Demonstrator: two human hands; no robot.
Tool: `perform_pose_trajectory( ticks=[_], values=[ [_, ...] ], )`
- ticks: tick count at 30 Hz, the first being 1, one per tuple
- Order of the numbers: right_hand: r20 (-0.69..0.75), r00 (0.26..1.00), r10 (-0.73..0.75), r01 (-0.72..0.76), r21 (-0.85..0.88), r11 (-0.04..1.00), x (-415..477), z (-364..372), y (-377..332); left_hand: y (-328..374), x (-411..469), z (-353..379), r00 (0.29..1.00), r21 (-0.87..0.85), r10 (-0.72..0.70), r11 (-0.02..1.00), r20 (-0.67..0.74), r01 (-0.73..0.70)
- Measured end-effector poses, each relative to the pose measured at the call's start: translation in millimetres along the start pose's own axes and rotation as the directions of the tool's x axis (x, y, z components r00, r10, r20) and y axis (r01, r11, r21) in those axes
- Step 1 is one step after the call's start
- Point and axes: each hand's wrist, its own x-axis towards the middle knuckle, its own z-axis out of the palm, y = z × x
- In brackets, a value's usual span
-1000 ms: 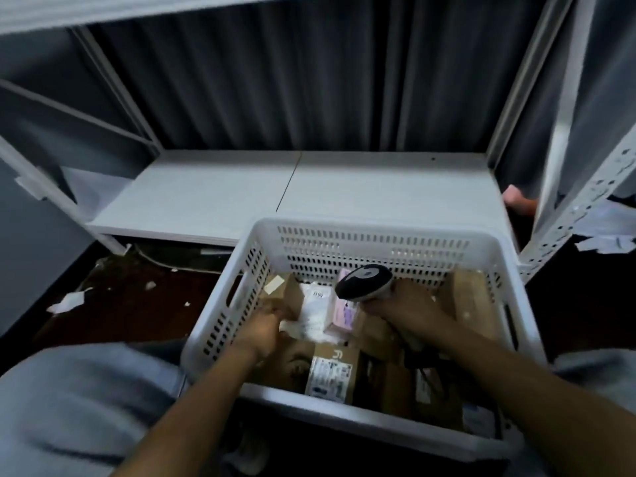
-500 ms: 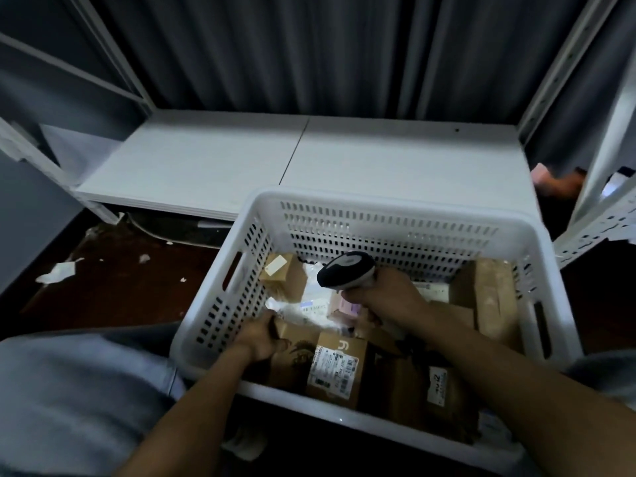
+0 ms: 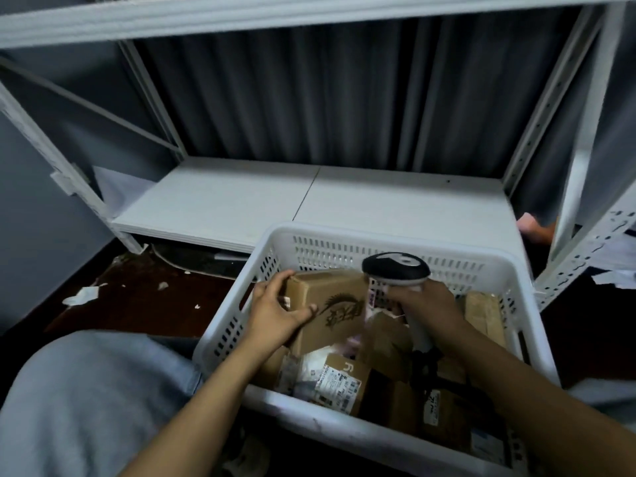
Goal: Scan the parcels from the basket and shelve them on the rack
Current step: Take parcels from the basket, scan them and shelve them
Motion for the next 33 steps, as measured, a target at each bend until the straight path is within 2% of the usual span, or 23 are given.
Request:
perform_pose_trajectory(
  ticks=[2,5,7,9,12,15,18,22,25,28,30,33],
  values=[
    [-0.066,0.998,0.0,0.007,0.114,0.993,-5.2,-9.1,-0.5,13.4,-12.8,-1.8,0.998,-0.081,0.055,0.995,-0.039,-0.058],
    [-0.118,0.987,0.112,-0.074,0.289,0.955,-9.7,-19.7,-0.9,30.9,-26.5,-2.6,0.99,-0.214,0.106,0.969,-0.098,-0.125],
    [-0.083,0.98,0.179,-0.133,0.39,0.911,-9.9,-22.1,2.3,39.2,-31.6,-1.4,0.99,-0.331,0.081,0.936,-0.115,-0.115],
    [-0.024,0.982,0.189,-0.156,0.47,0.869,-12.0,-21.7,-0.4,47.5,-37.0,-3.2,0.992,-0.37,0.071,0.923,-0.102,-0.104],
    [0.041,0.986,0.164,-0.16,0.538,0.827,-9.9,-21.9,-4.5,53.2,-40.3,-6.8,0.99,-0.182,0.133,0.976,0.052,-0.121],
    [0.006,0.987,0.161,-0.139,0.539,0.831,-5.7,-26.0,-4.8,53.6,-39.4,-5.6,0.957,0.019,0.128,0.99,0.262,-0.137],
    [-0.036,0.979,0.202,-0.154,0.52,0.84,0.6,-32.2,-0.8,50.8,-35.8,-0.3,0.918,0.044,0.131,0.986,0.374,-0.159],
    [-0.041,0.981,0.189,-0.145,0.495,0.857,7.0,-36.4,1.0,46.3,-33.9,6.1,0.934,0.056,0.102,0.99,0.343,-0.128],
    [-0.012,0.987,0.158,-0.13,0.511,0.85,9.0,-38.7,1.2,48.0,-32.0,8.3,0.975,0.026,0.105,0.993,0.198,-0.112],
    [0.007,0.987,0.159,-0.142,0.497,0.856,9.1,-37.7,1.6,50.0,-30.2,9.4,0.984,-0.019,0.159,0.987,0.086,-0.158],
    [0.026,0.99,0.14,-0.133,0.519,0.844,7.0,-36.1,0.3,48.5,-29.0,7.5,0.977,-0.044,0.178,0.984,0.115,-0.174],
    [0.015,0.988,0.157,-0.141,0.529,0.837,7.0,-37.6,-1.5,43.9,-28.6,3.3,0.93,0.051,0.155,0.982,0.334,-0.182]
  ],
)
